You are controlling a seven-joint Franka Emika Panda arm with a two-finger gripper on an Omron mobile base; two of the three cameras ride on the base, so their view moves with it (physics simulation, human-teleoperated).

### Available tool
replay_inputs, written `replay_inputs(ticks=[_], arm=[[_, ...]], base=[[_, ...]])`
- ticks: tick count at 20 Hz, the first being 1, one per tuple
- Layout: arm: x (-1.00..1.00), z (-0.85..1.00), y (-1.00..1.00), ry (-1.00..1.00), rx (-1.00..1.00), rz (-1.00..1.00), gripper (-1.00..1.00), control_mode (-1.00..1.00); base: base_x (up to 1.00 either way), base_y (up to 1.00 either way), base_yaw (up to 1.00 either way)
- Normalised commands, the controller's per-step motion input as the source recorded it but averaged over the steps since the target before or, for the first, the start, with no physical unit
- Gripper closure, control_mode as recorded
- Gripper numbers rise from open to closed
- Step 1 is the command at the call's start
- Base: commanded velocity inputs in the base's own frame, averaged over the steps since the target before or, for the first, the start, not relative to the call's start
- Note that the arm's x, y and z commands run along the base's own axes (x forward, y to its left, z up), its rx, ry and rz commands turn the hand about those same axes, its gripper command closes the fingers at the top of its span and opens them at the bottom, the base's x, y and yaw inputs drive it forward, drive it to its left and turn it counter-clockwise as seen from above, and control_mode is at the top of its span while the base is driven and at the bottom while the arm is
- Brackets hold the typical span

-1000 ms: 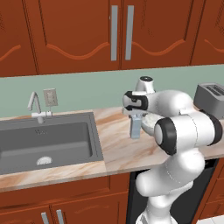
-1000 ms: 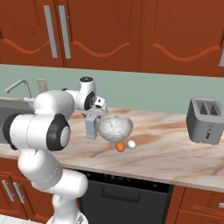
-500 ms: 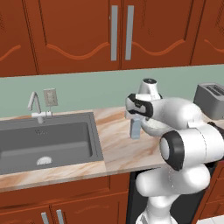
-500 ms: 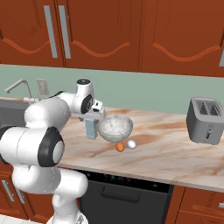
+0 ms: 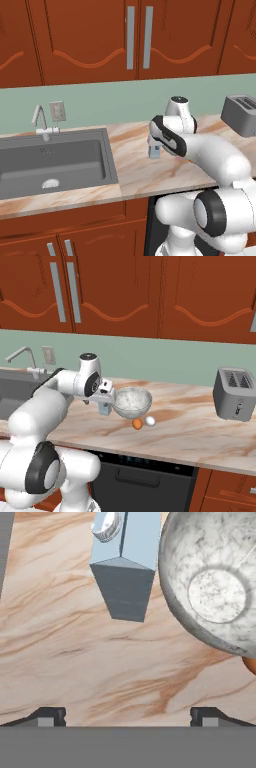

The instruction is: Gather the eggs and milk located in the vicinity of the sink area and place them right next to the bowl.

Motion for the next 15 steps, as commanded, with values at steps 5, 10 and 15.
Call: replay_inputs(ticks=[5, 10, 15], arm=[[-0.56, 0.39, 0.0, 0.0, 0.0, 0.0, -1.0, -1.0], [-0.4, 0.46, 0.0, 0.0, 0.0, 0.0, -1.0, -1.0], [-0.25, 0.36, -0.03, 0.0, 0.0, 0.0, -1.0, -1.0]], base=[[0.0, 0.0, 0.0], [0.0, 0.0, 0.0], [0.0, 0.0, 0.0]])
